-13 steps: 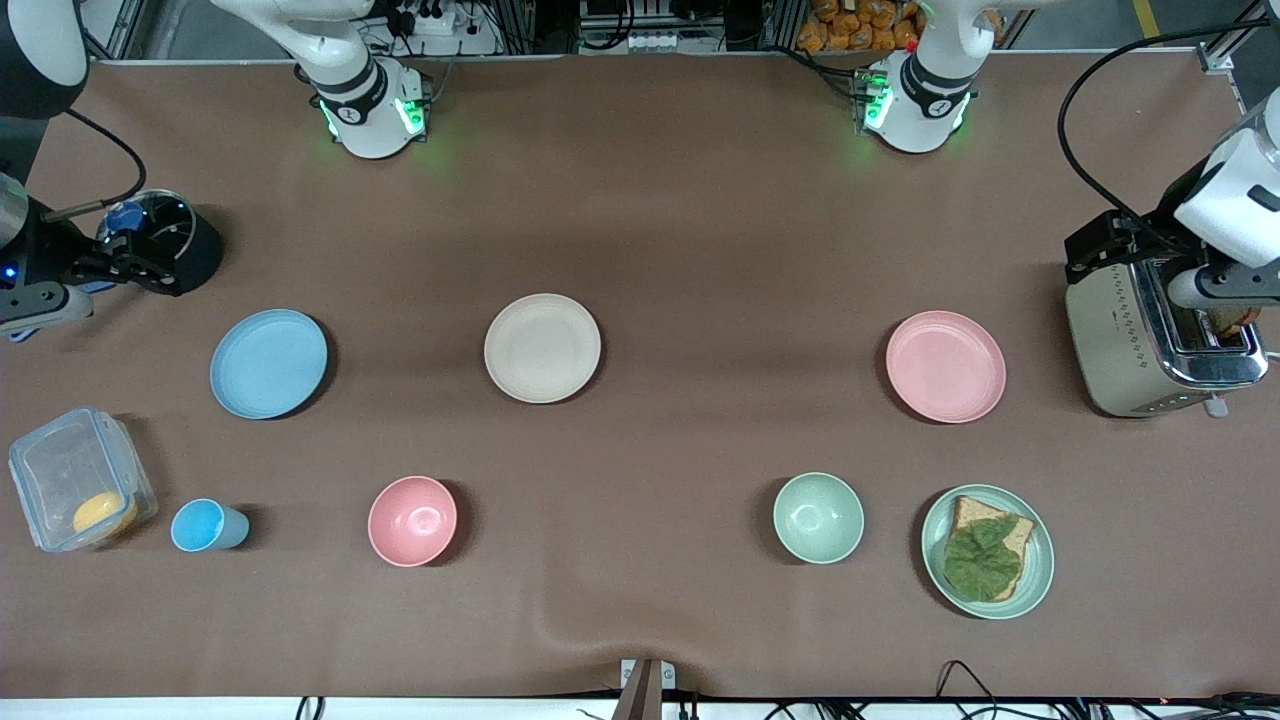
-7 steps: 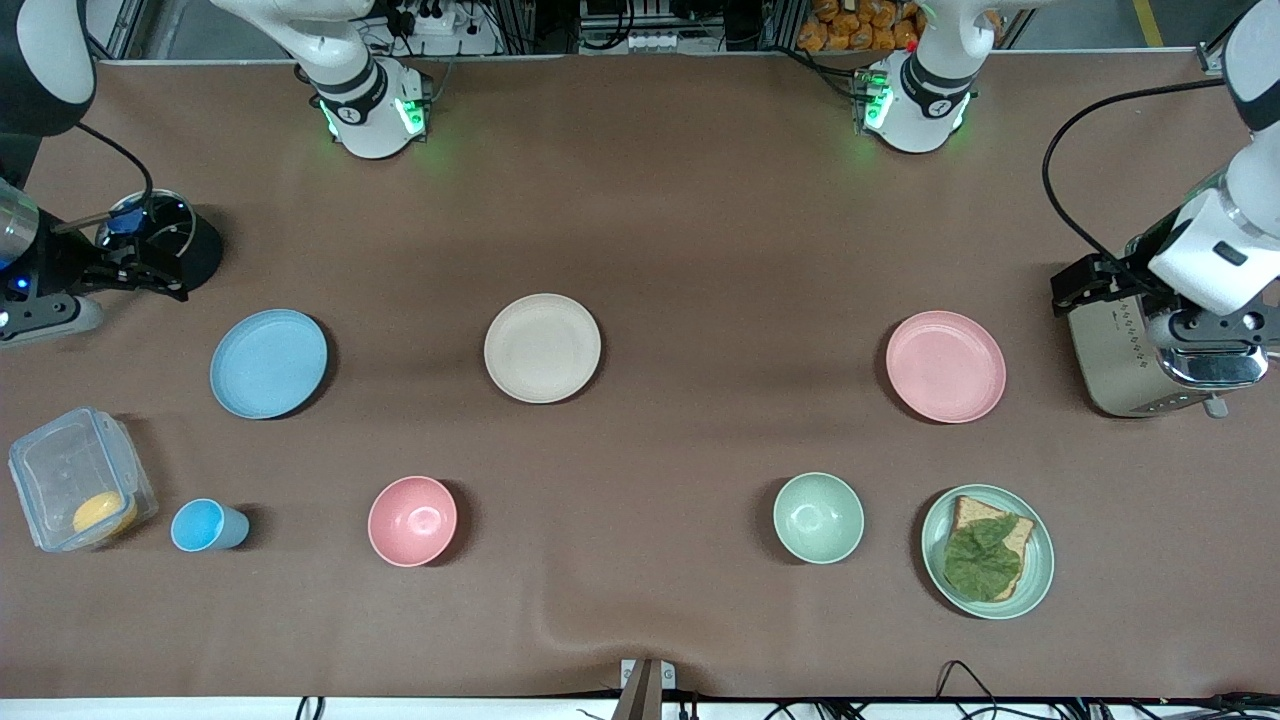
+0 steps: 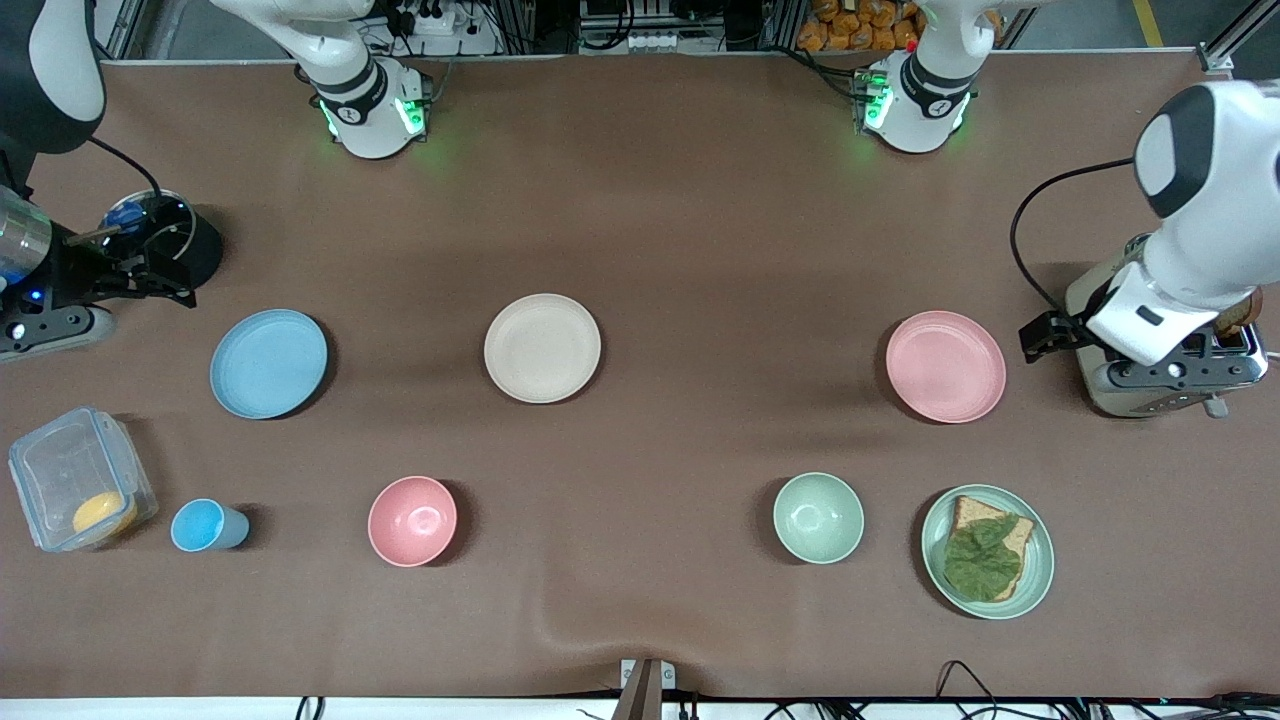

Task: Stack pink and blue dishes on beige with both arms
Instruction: 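Reach the left gripper down to the pink plate's rim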

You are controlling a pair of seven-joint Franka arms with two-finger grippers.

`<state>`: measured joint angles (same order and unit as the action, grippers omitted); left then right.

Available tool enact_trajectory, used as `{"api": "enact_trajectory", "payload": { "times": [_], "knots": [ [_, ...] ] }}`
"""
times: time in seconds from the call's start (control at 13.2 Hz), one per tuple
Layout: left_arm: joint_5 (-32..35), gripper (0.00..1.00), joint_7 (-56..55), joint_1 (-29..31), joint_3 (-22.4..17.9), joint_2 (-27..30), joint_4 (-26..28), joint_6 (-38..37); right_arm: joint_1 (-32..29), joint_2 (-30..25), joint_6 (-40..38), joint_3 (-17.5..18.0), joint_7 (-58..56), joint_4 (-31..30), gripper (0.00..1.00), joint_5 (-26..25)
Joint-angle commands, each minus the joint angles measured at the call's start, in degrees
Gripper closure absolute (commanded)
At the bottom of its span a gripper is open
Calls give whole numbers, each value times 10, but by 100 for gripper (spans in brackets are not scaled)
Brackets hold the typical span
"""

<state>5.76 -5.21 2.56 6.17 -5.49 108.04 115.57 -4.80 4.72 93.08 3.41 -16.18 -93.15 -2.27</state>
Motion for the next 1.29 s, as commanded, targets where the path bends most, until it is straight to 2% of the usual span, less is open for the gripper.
{"api": "enact_trajectory", "payload": {
  "times": [0.0,0.23,0.76,0.99,1.21],
  "knots": [
    [20,0,9,15,2,8,59,63,-9,6,-9,8,0,16,0,8],
    [50,0,9,20,3,-16,81,105,-11,7,-3,7,0,5,0,9],
    [51,0,9,33,3,-58,98,149,1,8,9,8,1,3,0,7],
    [51,0,21,60,5,-75,103,164,1,24,18,8,1,-1,0,8],
    [47,0,24,77,7,-87,106,165,-1,50,47,7,1,-34,0,7]
  ]
}}
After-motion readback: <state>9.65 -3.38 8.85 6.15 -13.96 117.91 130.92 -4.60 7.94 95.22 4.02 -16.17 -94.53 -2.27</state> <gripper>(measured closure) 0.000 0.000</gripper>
